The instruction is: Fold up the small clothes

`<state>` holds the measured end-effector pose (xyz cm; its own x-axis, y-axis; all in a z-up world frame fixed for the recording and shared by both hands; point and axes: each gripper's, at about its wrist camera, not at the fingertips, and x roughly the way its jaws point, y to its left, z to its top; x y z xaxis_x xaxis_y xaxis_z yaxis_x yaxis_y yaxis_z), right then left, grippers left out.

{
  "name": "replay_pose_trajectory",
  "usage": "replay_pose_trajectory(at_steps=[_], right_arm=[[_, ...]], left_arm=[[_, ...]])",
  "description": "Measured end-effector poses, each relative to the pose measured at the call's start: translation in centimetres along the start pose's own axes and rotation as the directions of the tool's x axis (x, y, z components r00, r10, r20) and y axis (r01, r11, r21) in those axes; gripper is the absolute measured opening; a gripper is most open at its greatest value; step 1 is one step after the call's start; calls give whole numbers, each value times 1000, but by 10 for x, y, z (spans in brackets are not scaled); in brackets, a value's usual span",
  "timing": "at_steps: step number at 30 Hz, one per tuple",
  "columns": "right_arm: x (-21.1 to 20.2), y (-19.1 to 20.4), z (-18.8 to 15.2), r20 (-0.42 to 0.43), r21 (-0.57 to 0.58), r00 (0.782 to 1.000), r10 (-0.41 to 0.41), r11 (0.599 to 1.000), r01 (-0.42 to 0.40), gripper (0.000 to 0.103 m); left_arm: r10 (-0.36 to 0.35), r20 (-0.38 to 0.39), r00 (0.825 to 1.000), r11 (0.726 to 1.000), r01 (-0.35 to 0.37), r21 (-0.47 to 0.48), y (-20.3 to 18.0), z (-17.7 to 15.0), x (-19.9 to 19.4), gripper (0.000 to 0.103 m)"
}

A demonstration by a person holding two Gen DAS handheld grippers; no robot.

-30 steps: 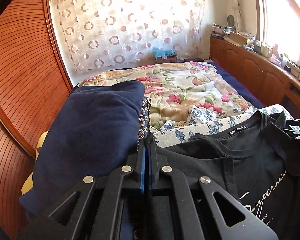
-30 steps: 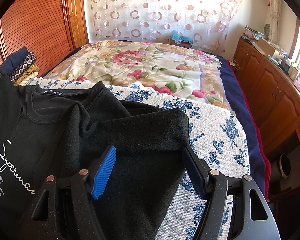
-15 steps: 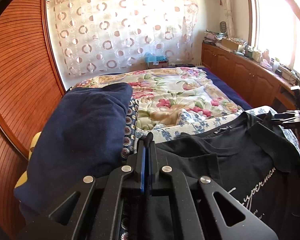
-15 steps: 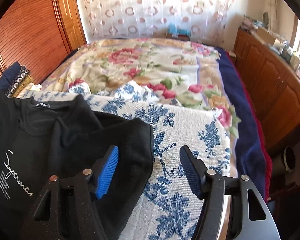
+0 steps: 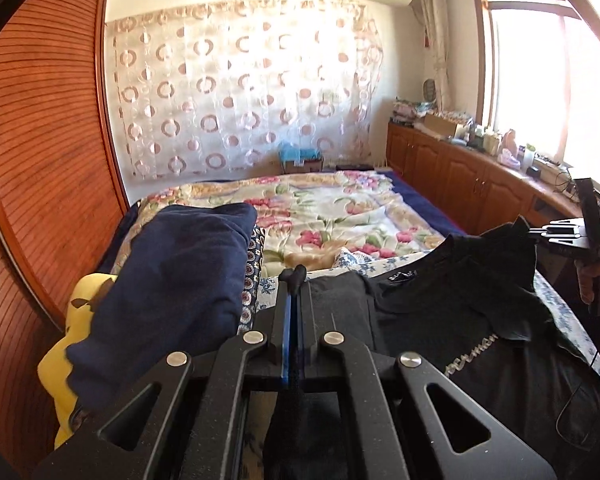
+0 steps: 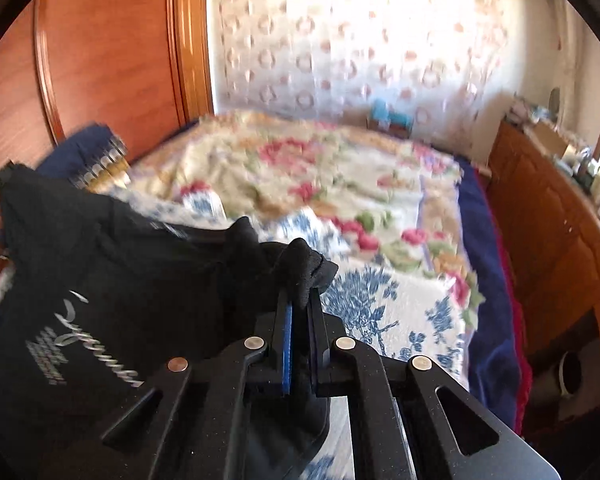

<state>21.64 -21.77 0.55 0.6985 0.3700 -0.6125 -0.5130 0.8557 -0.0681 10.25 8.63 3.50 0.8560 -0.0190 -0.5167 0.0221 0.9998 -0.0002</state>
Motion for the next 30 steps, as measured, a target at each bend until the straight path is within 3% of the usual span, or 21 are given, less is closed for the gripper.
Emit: replay_pose_trajectory(at_steps=[4,9,14,17,26,30], right_arm=[[-51,11,-20,62,6,998,3,1000,-4,6],[-113,27,-73,108,18,994,13,1000,-15,6],[-159,48,-128,94,17,994,47,999,-49,6],[-181,56,-153,75,20,996,56,998,-58,6],[-247,74,-165,66,-10,997,28,1000,-27,6],[-247,91,-176,24,-12,999,31,999,-31,6]], left_arm=[[-4,48,999,1000,5,-18,1,-13,-40,3],[-8,81,997,999,11,-35,6,-44,-90,3],[-47,76,996,987,58,-149,24,-88,-129,3],[-36,87,996,984,50,-172,28,-103,-141,3],[-28,36,999,990,33,-135,20,-133,-165,3],[-40,-30,999,993,37,-115,14,-149,-155,3]])
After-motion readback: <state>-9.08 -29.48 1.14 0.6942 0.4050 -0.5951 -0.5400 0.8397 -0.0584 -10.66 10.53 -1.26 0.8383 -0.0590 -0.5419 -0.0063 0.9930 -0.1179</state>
